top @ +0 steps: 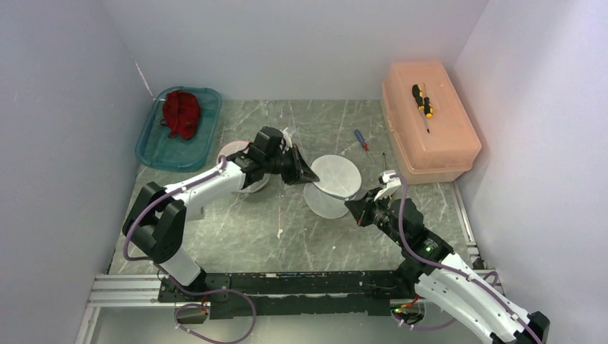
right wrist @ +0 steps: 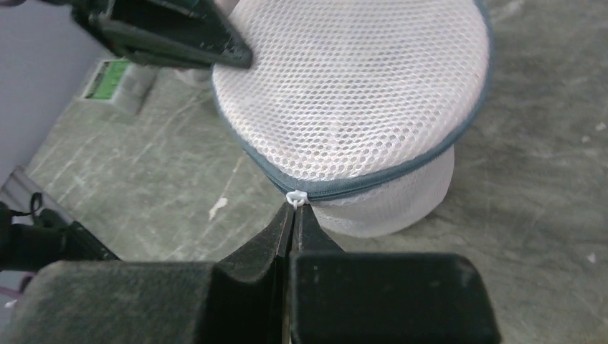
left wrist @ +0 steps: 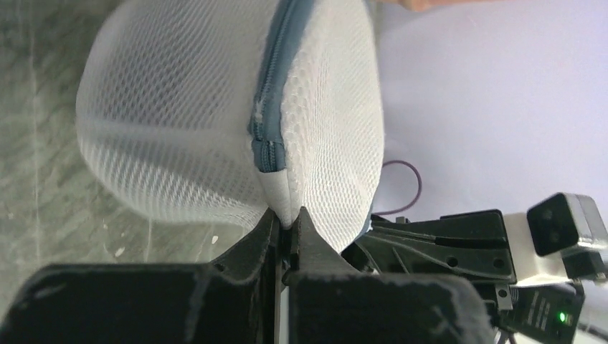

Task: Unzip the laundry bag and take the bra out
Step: Unzip the laundry bag at the center of the board.

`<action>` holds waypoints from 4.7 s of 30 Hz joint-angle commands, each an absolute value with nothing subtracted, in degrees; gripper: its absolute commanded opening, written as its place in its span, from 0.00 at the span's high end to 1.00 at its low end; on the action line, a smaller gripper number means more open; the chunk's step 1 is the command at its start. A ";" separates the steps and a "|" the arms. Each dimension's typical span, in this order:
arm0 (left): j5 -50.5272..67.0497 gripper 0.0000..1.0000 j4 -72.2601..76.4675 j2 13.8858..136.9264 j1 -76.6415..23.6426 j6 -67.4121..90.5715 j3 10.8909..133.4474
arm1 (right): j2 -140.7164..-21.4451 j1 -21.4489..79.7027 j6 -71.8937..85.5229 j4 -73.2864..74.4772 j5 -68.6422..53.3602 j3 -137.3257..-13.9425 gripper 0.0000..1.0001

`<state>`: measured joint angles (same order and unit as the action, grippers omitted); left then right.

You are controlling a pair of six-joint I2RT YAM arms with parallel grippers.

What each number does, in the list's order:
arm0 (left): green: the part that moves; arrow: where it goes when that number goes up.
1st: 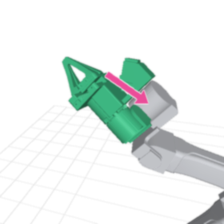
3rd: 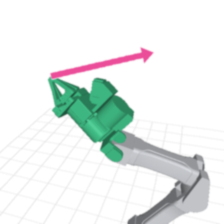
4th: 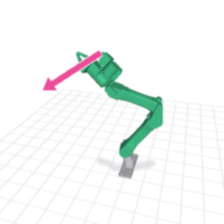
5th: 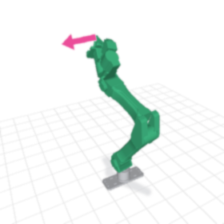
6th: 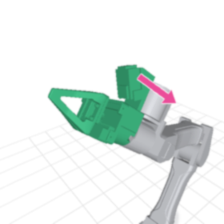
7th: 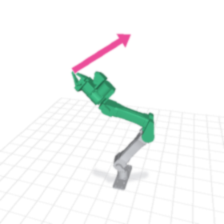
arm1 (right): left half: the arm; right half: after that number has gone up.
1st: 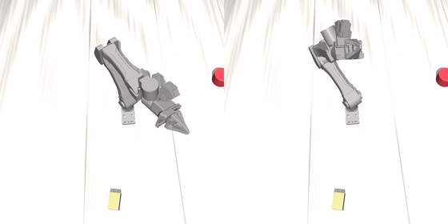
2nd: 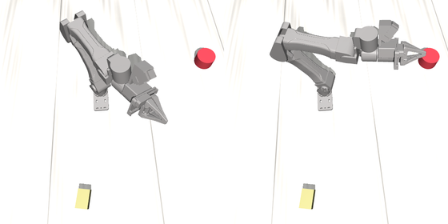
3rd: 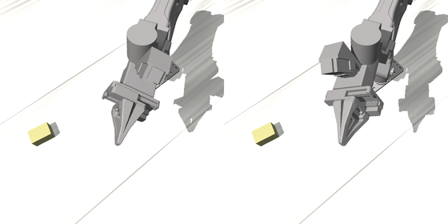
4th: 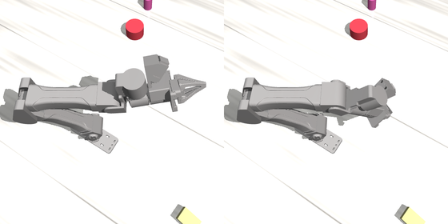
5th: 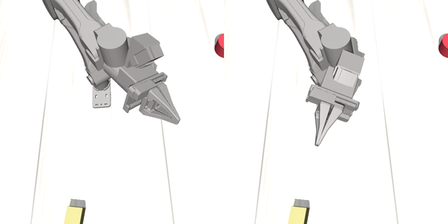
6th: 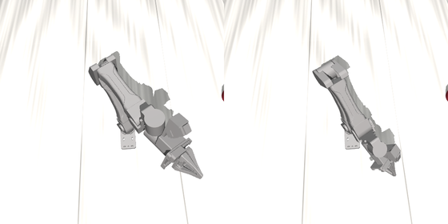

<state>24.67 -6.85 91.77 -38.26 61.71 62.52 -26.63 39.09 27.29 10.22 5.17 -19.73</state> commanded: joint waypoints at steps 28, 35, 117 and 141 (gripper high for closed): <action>17.38 0.25 -9.54 83.81 -39.67 63.62 58.37 | -38.47 44.03 32.09 -2.25 9.66 -18.46 1.00; 6.75 0.27 -2.12 84.92 -47.49 76.80 55.04 | -39.57 44.03 32.56 -3.29 8.14 -18.31 1.00; 6.78 0.05 -2.74 75.86 -45.76 67.48 49.81 | -41.55 48.77 33.65 -4.83 10.42 -18.29 1.00; 0.09 0.56 0.11 85.95 -50.81 77.69 51.95 | -41.30 48.78 32.76 -3.33 9.36 -17.92 1.00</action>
